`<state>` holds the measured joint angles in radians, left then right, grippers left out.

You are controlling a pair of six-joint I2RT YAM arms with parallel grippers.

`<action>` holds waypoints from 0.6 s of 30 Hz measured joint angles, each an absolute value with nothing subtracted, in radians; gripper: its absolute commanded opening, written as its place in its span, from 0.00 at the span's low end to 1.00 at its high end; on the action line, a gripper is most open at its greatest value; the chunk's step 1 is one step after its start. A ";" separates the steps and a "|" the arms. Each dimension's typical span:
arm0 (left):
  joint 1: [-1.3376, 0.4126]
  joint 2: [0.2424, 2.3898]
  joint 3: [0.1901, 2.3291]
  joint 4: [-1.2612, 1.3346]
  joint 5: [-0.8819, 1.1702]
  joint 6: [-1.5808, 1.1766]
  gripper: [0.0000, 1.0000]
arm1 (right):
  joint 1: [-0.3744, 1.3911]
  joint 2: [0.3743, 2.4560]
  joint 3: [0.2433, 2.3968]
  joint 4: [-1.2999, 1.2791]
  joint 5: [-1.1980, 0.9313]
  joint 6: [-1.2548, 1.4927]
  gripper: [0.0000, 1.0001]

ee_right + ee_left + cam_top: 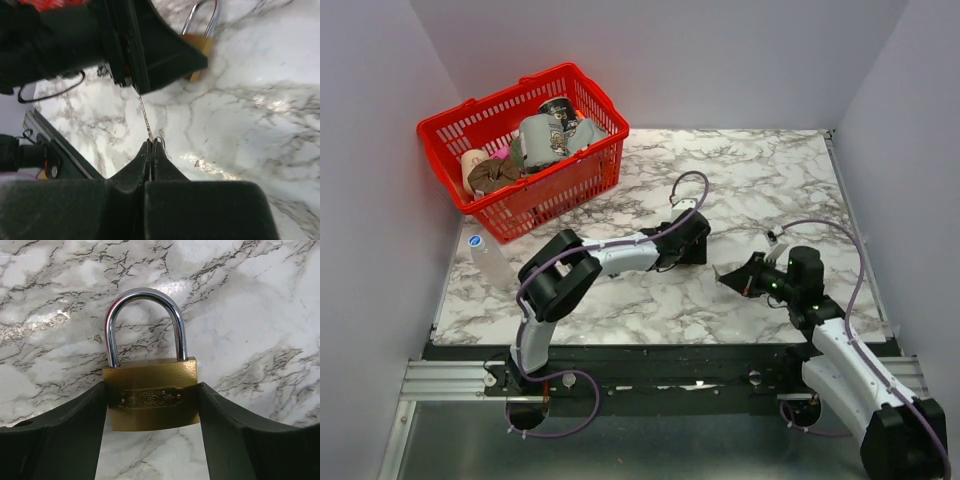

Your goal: Unlock with the key

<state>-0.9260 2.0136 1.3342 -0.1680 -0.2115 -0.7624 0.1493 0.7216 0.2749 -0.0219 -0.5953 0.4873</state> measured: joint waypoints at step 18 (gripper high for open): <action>-0.915 1.905 1.093 0.112 -0.182 -0.980 0.00 | 0.352 1.143 0.189 0.387 -0.480 0.682 0.01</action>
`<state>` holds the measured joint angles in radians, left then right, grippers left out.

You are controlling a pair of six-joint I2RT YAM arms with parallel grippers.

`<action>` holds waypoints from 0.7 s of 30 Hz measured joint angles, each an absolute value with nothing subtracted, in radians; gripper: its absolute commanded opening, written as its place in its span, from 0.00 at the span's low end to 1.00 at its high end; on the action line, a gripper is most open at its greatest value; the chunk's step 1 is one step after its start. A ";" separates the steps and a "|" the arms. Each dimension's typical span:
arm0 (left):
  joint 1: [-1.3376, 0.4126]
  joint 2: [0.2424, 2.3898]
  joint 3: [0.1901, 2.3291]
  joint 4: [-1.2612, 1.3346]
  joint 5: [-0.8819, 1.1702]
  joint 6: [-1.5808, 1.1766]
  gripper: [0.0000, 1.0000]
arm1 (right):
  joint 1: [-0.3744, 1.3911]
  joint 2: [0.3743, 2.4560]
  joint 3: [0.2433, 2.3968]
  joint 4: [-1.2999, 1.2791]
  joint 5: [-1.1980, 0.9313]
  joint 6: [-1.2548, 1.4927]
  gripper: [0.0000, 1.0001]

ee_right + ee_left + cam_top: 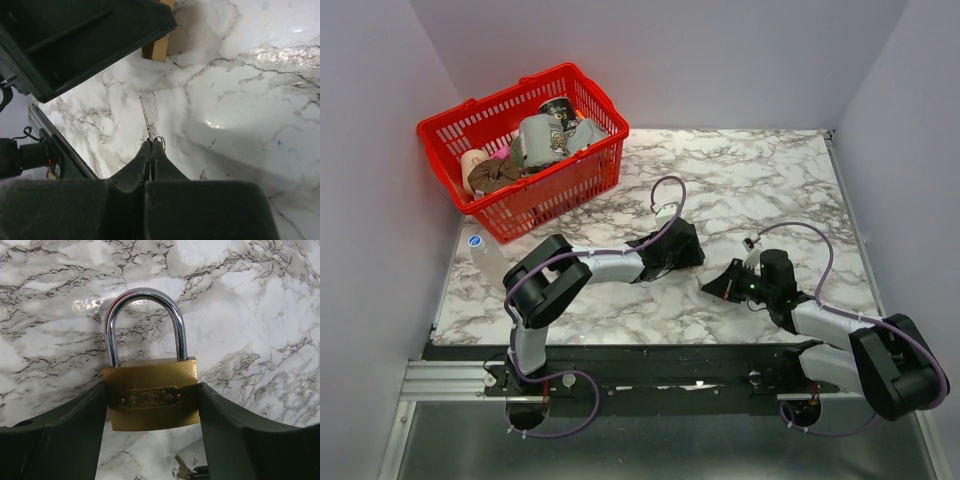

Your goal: Unlock with the key

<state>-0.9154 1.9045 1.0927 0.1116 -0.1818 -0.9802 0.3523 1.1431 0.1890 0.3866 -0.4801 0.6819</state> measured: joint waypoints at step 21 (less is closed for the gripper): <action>-0.915 1.905 1.066 0.175 -0.153 -0.996 0.00 | 0.353 1.348 0.191 0.608 -0.455 0.742 0.01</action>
<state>-0.9154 1.9045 1.0657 0.1745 -0.1532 -0.9958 0.3527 1.3476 0.1905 0.6083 -0.4545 0.7418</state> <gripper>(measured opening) 0.742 0.014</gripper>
